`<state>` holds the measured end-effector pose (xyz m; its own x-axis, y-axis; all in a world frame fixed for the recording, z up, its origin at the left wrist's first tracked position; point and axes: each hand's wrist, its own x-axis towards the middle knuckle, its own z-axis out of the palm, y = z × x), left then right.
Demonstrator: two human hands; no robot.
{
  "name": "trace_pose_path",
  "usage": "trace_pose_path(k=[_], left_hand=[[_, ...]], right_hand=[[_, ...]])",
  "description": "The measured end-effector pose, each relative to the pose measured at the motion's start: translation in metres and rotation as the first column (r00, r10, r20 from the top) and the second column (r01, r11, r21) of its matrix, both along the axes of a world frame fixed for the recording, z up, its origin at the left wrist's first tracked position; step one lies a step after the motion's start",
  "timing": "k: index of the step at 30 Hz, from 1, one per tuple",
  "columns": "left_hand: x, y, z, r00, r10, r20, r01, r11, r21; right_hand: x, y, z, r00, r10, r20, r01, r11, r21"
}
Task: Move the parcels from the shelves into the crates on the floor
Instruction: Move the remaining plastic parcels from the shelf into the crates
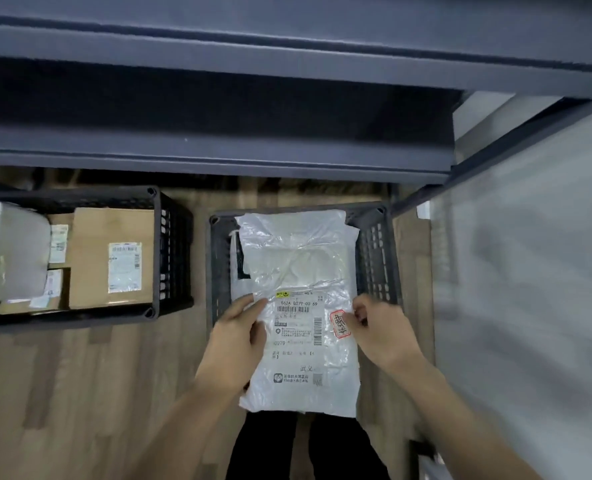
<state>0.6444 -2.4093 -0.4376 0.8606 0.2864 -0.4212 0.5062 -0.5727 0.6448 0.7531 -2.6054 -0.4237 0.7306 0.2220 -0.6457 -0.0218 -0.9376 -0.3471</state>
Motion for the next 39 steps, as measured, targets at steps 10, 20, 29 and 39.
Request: trace_pose_path(k=[10,20,29,39], left_hand=[[0.084,-0.028,-0.224,0.989,-0.149,-0.011,0.148,0.988,-0.04],[0.1,-0.016,-0.367,0.902,-0.389,-0.187,0.405,0.912,0.057],[0.085,0.024,-0.351,0.945,-0.27,-0.184,0.303,0.935,0.184],[0.066,0.071,-0.351,0.919,-0.106,-0.38,0.272,0.868,0.416]], right_hand=[[0.07,-0.026,-0.207,0.994,0.005,0.11,0.002,0.998,-0.068],[0.092,-0.016,-0.358,0.971,0.24,0.02,-0.235,0.962,-0.137],[0.094,0.032,-0.365,0.936,0.334,-0.114,-0.34,0.94,-0.032],[0.055,0.097,-0.412,0.922,0.383,0.056,-0.387,0.916,0.105]])
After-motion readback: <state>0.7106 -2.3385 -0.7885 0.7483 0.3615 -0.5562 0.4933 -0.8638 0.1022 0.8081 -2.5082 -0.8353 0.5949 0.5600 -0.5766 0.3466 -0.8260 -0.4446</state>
